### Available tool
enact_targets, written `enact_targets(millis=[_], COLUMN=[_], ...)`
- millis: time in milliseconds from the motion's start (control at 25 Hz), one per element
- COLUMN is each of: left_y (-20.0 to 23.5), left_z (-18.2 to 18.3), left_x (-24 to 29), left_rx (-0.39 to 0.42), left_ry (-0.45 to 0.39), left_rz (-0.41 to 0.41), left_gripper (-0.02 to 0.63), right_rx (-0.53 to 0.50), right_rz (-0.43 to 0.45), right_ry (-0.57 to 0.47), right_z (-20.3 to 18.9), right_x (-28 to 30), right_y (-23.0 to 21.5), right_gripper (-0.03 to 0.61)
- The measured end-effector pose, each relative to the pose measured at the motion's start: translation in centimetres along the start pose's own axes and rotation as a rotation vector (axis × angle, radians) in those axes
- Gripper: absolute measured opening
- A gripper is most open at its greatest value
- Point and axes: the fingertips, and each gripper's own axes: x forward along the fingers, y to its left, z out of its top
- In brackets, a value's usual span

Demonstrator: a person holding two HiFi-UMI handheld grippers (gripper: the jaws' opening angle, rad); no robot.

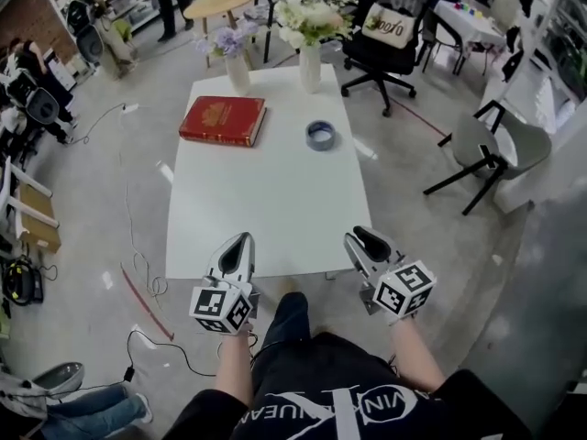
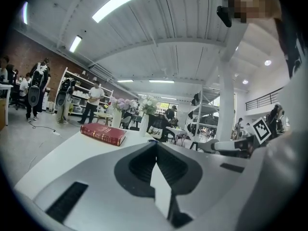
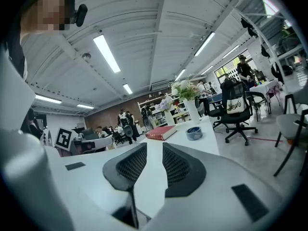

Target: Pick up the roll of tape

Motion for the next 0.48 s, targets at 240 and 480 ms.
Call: enact_targets(millis=[240,480], left_y=[2.9,5.9], left_z=[1.9,3.1], left_x=[6.3,11.5], left_rx=[0.009,0.017], left_ry=[0.009,0.021], left_rz=[-0.071,-0.131], left_gripper=[0.002,0.002], right_rx=[0.0,0.021], right_rz=[-0.057,-0.106], right_ry=[-0.006,-0.017], right_z=[2.5,3.8], right_x=[4.5,9.0], right_y=[-2.9,-5.2], right_gripper=[0.11,0.11])
